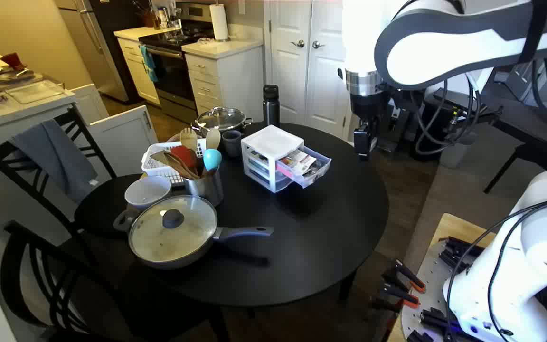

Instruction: Close the open drawer.

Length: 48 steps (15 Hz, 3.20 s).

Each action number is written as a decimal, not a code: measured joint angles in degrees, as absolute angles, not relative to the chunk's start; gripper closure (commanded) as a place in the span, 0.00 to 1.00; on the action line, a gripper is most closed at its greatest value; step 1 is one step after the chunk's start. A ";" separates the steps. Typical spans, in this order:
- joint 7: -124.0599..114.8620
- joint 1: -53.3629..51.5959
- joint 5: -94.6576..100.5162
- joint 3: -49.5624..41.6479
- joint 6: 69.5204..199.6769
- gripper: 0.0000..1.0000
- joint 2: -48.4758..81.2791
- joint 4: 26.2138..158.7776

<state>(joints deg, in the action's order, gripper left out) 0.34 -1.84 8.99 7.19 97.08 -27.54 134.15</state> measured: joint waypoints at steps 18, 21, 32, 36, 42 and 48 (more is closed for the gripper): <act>13.79 -8.56 12.13 6.08 113.35 0.00 -25.61 143.58; 18.28 -8.76 17.29 5.53 120.63 0.00 -22.65 146.91; 33.85 -5.71 31.17 0.21 137.09 0.47 -11.89 151.23; 30.15 -3.17 39.98 0.24 137.79 0.72 -9.99 151.21; 16.80 -1.79 52.13 0.31 137.76 0.97 -6.97 150.56; 8.08 -1.78 53.95 0.44 137.86 0.94 -1.15 146.29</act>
